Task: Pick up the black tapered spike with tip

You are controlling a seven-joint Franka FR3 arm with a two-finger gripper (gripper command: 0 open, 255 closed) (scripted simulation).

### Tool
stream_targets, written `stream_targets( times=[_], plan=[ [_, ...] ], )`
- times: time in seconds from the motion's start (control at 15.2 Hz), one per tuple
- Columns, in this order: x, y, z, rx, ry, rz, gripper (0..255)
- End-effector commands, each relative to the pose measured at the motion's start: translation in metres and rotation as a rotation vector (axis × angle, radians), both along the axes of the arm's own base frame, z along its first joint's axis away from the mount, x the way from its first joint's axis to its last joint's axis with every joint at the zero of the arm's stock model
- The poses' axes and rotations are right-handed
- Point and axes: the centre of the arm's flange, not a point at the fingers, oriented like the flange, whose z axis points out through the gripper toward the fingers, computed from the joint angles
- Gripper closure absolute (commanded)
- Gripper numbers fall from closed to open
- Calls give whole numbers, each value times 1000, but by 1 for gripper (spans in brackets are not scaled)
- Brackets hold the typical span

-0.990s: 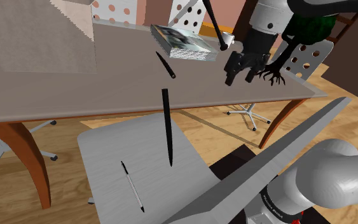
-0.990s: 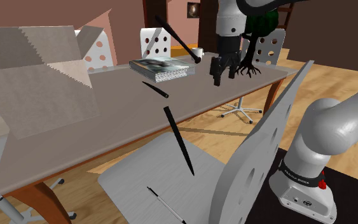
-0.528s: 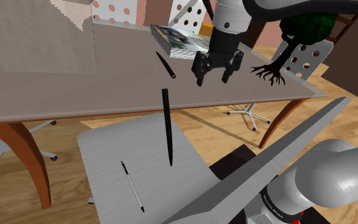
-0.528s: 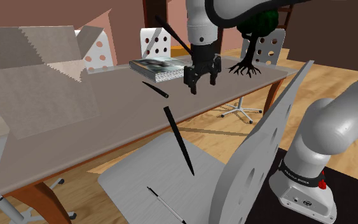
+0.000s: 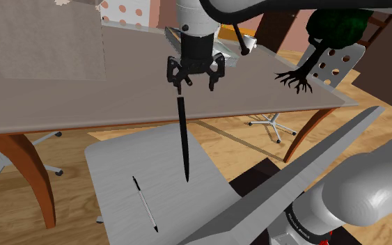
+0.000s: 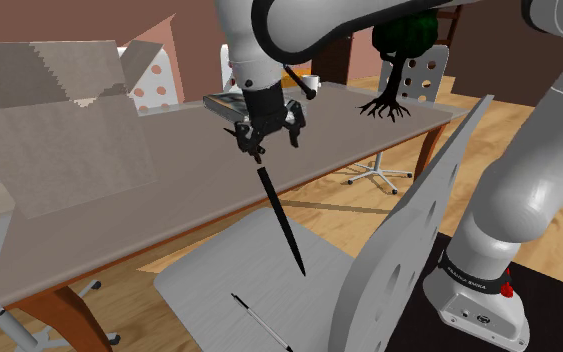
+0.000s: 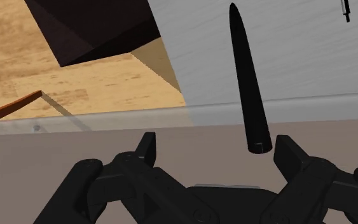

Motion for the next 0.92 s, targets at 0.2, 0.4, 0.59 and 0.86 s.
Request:
stream_targets(
  times=[0.2,0.4,0.59,0.86],
  plan=[
    [25,29,-25,-31,-5,-51,0],
    [25,29,-40,-31,-5,-51,0],
    [25,29,-54,-31,-5,-51,0],
    [25,29,-54,-31,-5,-51,255]
  ],
)
